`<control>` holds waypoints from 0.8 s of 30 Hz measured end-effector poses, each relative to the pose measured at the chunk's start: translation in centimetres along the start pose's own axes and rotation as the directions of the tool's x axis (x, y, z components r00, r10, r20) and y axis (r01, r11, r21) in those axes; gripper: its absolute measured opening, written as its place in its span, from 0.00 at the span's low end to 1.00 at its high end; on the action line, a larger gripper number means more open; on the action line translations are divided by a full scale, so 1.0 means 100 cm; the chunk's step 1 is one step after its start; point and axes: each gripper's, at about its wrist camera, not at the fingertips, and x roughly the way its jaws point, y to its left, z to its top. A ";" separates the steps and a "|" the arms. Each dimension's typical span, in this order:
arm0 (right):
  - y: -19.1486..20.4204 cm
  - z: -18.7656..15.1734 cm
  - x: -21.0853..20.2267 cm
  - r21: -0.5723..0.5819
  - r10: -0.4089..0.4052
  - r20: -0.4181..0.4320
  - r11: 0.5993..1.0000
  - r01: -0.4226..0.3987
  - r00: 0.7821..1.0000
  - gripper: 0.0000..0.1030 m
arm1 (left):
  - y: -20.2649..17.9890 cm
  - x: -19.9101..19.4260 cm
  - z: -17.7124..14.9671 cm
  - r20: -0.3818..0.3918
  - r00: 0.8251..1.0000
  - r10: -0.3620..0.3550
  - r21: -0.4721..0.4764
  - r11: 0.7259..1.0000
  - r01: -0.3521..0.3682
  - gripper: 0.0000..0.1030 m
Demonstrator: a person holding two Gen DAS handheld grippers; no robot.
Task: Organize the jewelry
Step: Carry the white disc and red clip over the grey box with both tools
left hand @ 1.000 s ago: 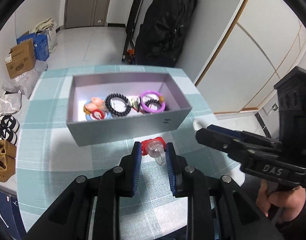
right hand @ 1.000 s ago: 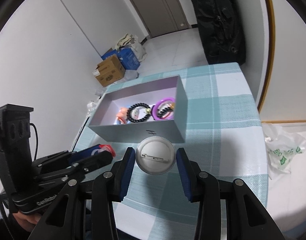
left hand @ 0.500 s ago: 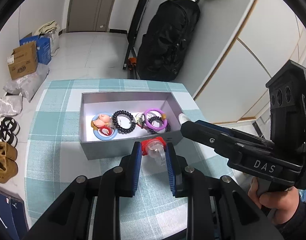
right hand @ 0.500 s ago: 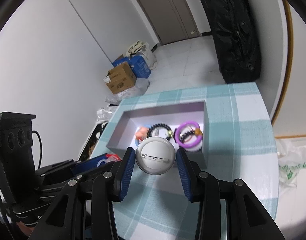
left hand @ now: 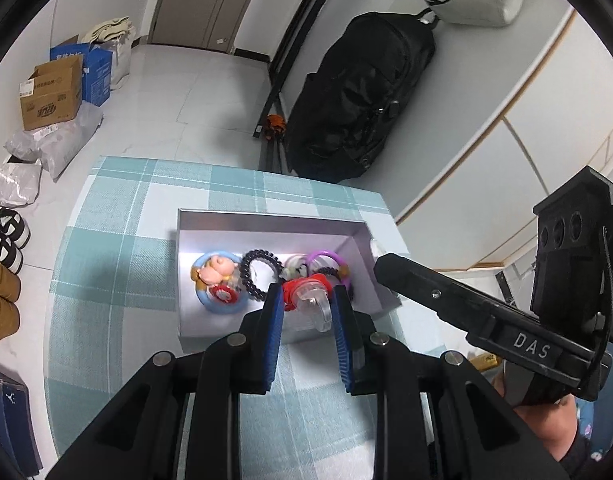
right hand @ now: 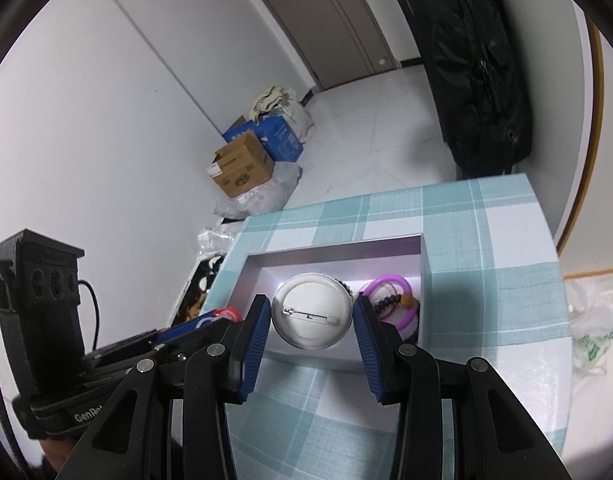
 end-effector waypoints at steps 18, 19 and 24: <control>-0.014 0.012 0.026 0.090 -0.022 -0.046 0.996 0.026 0.999 0.40 | 0.021 0.024 0.014 -0.045 0.999 0.013 -0.121 0.992 -0.018 0.18; -0.014 0.012 0.027 0.087 -0.030 -0.047 0.996 0.034 0.998 0.40 | 0.022 0.026 0.014 -0.046 0.999 0.014 -0.124 0.992 -0.019 0.18; -0.017 0.011 0.028 0.097 -0.052 -0.051 0.994 0.057 0.997 0.40 | 0.019 0.031 0.016 -0.050 0.998 0.041 -0.112 0.993 -0.046 0.18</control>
